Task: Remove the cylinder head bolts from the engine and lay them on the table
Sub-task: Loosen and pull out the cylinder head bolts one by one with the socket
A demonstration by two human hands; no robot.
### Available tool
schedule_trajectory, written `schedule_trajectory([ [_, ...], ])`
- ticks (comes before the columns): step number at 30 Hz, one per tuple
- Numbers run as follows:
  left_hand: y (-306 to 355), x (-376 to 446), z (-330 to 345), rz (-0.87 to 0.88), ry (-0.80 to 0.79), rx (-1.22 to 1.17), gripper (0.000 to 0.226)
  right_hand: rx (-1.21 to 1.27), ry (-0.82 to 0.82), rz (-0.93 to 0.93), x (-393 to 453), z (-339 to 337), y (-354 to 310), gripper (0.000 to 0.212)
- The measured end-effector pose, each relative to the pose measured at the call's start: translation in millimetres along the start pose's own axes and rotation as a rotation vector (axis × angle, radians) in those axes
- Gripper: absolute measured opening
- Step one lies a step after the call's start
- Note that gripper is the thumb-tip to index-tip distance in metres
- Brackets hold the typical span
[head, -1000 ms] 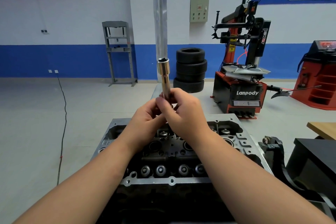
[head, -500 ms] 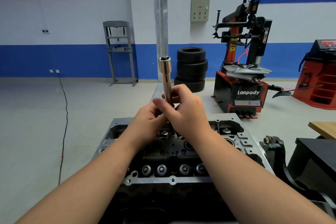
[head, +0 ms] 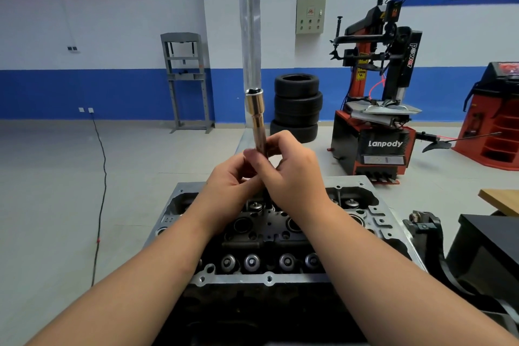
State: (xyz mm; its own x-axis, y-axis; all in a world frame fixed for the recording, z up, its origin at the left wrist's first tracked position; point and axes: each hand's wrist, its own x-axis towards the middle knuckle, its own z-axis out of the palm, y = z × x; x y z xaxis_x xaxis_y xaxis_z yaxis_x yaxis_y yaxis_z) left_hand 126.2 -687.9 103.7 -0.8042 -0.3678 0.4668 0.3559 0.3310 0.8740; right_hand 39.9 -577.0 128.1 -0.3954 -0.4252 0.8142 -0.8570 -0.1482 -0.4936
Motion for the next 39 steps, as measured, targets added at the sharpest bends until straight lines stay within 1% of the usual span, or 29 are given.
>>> schedule_trajectory([
  [1,-0.3,-0.7,-0.3,-0.005,-0.031,-0.008,0.025,0.012,0.003,-0.005,0.1,-0.2,-0.2,0.014],
  [3,-0.7,-2.2,-0.8,-0.025,-0.072,-0.011,0.03,0.035,-0.044,0.012,0.9,-0.6,-0.5,0.013],
  [5,-0.7,-3.1,-1.3,-0.028,-0.079,0.001,0.032,0.031,-0.098,0.033,0.7,-0.3,-0.6,0.015],
  [7,1.8,-2.5,0.1,-0.005,-0.049,0.028,0.025,0.03,-0.118,0.033,0.2,-0.1,-0.9,0.02],
  [9,2.4,-0.8,1.7,0.015,-0.002,0.067,0.019,0.036,-0.107,0.031,0.0,0.2,-1.1,0.021],
  [11,0.1,1.0,2.1,0.021,0.024,0.08,0.019,0.023,-0.074,0.06,0.5,0.4,-0.1,0.02],
  [14,-1.5,0.1,0.5,0.028,-0.018,0.007,0.028,0.022,-0.031,0.057,2.1,0.4,0.6,0.016],
  [17,-3.7,-0.2,-1.4,-0.023,-0.035,-0.016,0.038,0.051,-0.089,0.058,3.2,-0.9,-0.7,0.015],
  [19,-5.3,-0.9,-2.4,-0.049,-0.048,-0.003,0.039,0.053,-0.133,0.085,3.4,-2.1,-1.1,0.019],
  [21,-3.7,-0.7,-2.1,-0.044,-0.041,0.026,0.032,0.067,-0.169,0.107,3.6,-2.7,-2.0,0.025],
  [23,-1.6,0.8,-0.7,-0.031,-0.014,0.062,0.027,0.046,-0.17,0.105,2.9,-2.2,-3.7,0.034],
  [24,-1.1,1.9,0.0,-0.025,-0.002,0.065,0.023,0.039,-0.149,0.108,2.7,-1.8,-3.5,0.034],
  [25,-0.7,2.4,0.6,-0.02,-0.001,0.049,0.019,0.046,-0.115,0.116,2.9,-1.3,-2.7,0.029],
  [28,0.7,1.1,0.9,-0.009,-0.018,-0.012,0.024,0.063,-0.04,0.119,3.3,-1.6,-0.4,0.018],
  [32,-3.0,-0.5,-1.5,-0.062,-0.013,-0.025,0.037,0.064,-0.067,0.096,2.7,-2.1,0.5,0.012],
  [33,-3.2,-0.7,-1.4,-0.064,-0.026,-0.016,0.037,0.058,-0.076,0.097,2.7,-2.1,0.9,0.013],
  [35,-3.0,-0.8,-0.8,-0.041,-0.044,0.013,0.032,0.056,-0.097,0.107,2.5,-2.2,0.9,0.021],
  [37,-2.0,-0.2,-1.1,-0.025,-0.025,0.005,0.027,0.084,-0.114,0.107,2.1,-2.3,-0.7,0.027],
  [39,-1.9,0.7,-1.1,-0.009,0.002,-0.006,0.032,0.11,-0.12,0.108,1.4,-1.6,-1.9,0.021],
])
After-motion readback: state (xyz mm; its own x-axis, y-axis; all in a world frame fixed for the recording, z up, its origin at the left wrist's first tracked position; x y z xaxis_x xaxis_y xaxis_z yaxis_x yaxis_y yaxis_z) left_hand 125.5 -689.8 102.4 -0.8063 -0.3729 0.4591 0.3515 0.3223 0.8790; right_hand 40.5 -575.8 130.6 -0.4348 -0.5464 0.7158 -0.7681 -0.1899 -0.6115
